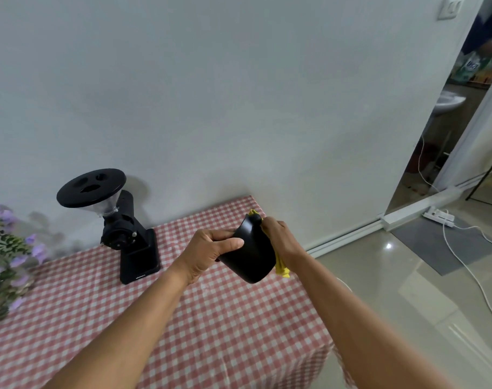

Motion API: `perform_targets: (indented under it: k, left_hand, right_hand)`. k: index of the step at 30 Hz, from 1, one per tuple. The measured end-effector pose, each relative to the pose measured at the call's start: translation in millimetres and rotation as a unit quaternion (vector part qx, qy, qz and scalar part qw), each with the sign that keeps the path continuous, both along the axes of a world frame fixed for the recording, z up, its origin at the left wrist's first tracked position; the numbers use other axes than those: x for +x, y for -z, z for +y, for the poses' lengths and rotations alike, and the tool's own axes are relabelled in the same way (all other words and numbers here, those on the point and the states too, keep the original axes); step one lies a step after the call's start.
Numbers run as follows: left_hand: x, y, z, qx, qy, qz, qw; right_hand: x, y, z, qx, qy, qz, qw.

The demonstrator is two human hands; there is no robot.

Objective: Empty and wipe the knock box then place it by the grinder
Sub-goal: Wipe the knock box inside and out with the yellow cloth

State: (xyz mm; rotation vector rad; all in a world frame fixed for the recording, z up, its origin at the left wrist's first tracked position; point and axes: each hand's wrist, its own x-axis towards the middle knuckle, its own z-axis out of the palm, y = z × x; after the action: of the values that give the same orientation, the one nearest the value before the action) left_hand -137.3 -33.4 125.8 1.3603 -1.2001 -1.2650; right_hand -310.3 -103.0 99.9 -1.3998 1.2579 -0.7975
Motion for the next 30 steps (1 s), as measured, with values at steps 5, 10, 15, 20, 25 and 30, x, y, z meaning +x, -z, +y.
perform_targets:
  k: [5, 10, 15, 20, 25, 30]
  left_hand:
    - [-7, 6, -2, -0.014, -0.045, 0.002, 0.999]
    - [-8, 7, -7, 0.0, -0.108, 0.013, 0.994]
    - [-9, -1, -9, -0.012, -0.103, -0.005, 0.995]
    - [-4, 0, -1, -0.008, -0.027, -0.004, 1.0]
    - [-1, 0, 1, 0.013, 0.031, -0.024, 0.999]
    - [-3, 6, -4, 0.02, -0.013, -0.04, 0.999]
  right_hand:
    - [17, 10, 24, -0.076, 0.037, 0.028, 0.996]
    - [22, 28, 45, -0.222, 0.07, 0.046, 0.971]
    - [18, 34, 34, -0.261, 0.078, 0.005, 0.962]
    - [4, 4, 15, -0.037, 0.092, -0.108, 0.989]
    - [-10, -17, -5, 0.02, 0.064, -0.152, 0.986]
    - [1, -27, 0, -0.151, 0.018, -0.022, 0.988]
